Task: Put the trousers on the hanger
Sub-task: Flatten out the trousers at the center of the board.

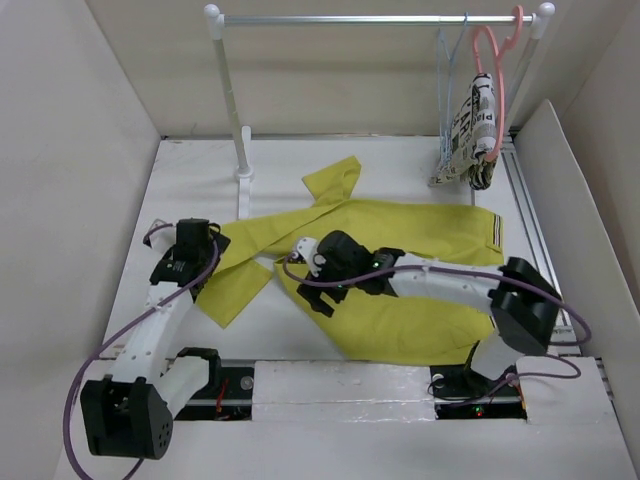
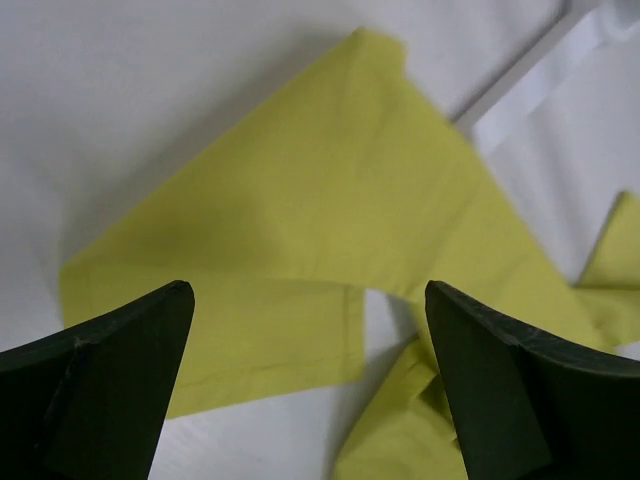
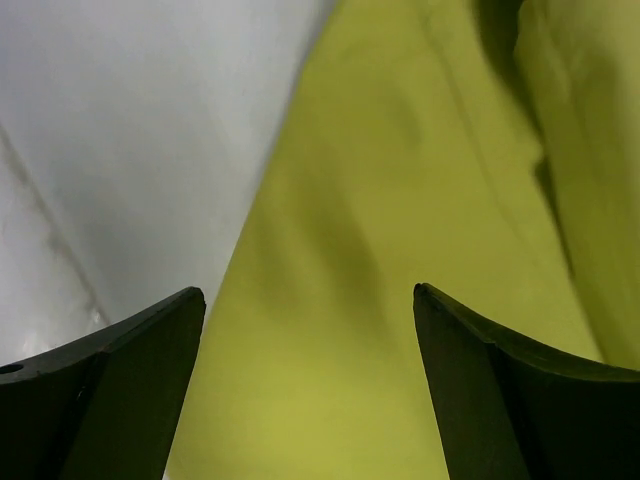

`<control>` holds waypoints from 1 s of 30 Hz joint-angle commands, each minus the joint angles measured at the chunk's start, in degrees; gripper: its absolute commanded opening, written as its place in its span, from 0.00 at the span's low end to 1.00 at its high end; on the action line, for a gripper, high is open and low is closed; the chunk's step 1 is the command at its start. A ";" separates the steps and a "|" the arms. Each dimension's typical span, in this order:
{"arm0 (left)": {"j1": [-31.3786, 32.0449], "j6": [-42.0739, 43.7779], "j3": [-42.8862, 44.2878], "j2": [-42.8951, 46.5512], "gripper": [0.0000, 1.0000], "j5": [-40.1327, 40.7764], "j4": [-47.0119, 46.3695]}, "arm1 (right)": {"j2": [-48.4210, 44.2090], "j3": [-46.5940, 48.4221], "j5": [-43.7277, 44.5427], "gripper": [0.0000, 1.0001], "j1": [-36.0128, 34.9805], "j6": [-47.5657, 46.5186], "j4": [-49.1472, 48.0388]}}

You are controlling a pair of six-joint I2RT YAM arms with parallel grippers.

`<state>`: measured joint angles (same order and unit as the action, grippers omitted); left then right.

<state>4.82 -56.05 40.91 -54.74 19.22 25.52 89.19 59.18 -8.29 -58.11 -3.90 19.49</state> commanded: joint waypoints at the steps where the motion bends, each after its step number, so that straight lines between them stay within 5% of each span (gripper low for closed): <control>1: 0.10 -3.71 -4.34 1.04 0.99 -2.61 1.56 | 6.44 8.04 4.07 0.90 -0.34 -1.28 -7.53; 4: 0.10 -7.48 -7.15 -3.49 0.99 0.44 -3.69 | 22.52 18.80 3.11 0.87 -1.82 -2.60 -5.61; 10: 0.10 -8.55 -4.87 -13.27 0.98 6.60 -5.38 | 26.65 22.21 7.67 0.86 -5.00 -0.07 -4.28; 13: 0.10 -7.32 -3.99 -16.96 0.87 9.25 -8.72 | 26.83 21.16 15.48 0.35 -5.00 2.14 -2.88; 14: 0.10 -6.97 -3.64 -18.11 0.81 9.86 -9.43 | 26.83 20.72 17.07 0.09 -5.00 2.32 -2.18; 15: 0.10 -6.97 -3.55 -19.34 0.72 10.30 -10.04 | 25.35 20.19 18.74 0.00 -5.00 2.15 -1.74; 16: 0.10 -7.14 -3.29 -21.53 0.59 10.83 -10.57 | 23.94 19.40 18.58 0.00 -5.00 1.19 -1.91; 17: -0.42 -6.71 -2.59 -22.42 0.29 11.01 -11.01 | 21.75 17.92 17.71 0.00 -5.00 0.31 -2.60; 20: -0.42 -3.81 0.91 -24.97 0.00 13.28 -11.02 | 7.79 8.78 11.04 0.00 -6.14 -4.96 -7.53; 27: 1.16 8.31 15.51 -13.49 0.00 17.34 -9.85 | -17.18 1.30 -13.99 0.00 -6.66 -16.31 6.69; 30: 1.77 12.10 19.81 -7.32 0.00 15.15 -10.06 | -24.74 1.99 -16.83 0.00 -6.67 -16.49 13.63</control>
<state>6.11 -50.15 55.33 -68.58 32.10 16.86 68.88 61.89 -14.81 -63.86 -17.23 24.91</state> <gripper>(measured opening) 0.006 0.012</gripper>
